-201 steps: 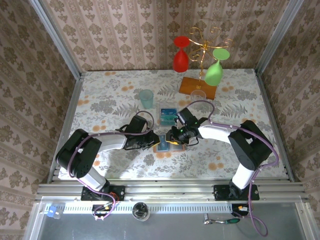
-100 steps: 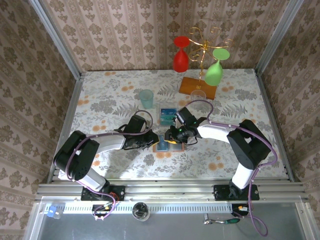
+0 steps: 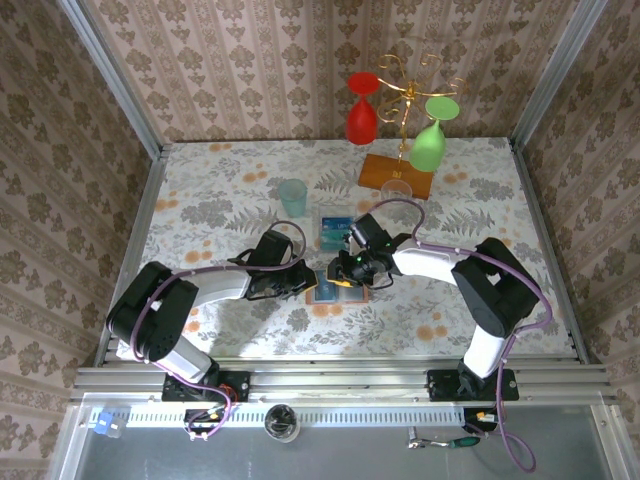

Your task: Take the credit cards out of the card holder

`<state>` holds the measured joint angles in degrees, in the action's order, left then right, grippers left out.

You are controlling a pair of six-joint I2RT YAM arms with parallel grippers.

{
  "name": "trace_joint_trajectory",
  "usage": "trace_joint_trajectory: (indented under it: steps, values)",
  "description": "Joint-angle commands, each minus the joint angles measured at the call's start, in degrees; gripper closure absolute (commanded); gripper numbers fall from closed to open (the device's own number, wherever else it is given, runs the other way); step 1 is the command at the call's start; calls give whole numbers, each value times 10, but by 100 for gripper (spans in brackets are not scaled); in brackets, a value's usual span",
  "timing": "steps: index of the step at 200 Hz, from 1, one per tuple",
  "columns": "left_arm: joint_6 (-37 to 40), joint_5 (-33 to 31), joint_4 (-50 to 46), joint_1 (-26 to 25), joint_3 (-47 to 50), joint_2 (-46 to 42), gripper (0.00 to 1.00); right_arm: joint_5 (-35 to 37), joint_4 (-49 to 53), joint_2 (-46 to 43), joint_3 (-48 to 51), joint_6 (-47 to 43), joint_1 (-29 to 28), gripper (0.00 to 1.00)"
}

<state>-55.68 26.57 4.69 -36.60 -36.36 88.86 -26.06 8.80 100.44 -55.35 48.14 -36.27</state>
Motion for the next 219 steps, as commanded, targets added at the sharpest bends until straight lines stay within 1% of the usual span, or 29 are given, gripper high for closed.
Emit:
trace_joint_trajectory:
  steps: [1, 28, 49, 127, 172, 188, 219]
  values:
    - [12, -1, -6, 5, 4, 3, 90, -12, -8, 14, -15, -5, -3, 72]
    - [12, -2, -10, 5, 6, 4, 91, -14, -10, 17, -16, -5, -3, 73]
    - [12, -3, -15, 5, 7, 4, 92, -15, -12, 20, -16, -5, -4, 75]
    - [13, -2, -21, 5, 10, 10, 93, -18, -26, 43, -9, -4, -5, 75]
    - [13, -2, -20, 5, 9, 12, 93, -21, -33, 44, -7, -3, -5, 79]
    - [13, -1, -20, 5, 9, 14, 93, -17, -27, 44, -7, -7, -6, 79]
    - [13, -2, -22, 5, 11, 15, 93, 9, 4, 37, -9, -18, -5, 75]
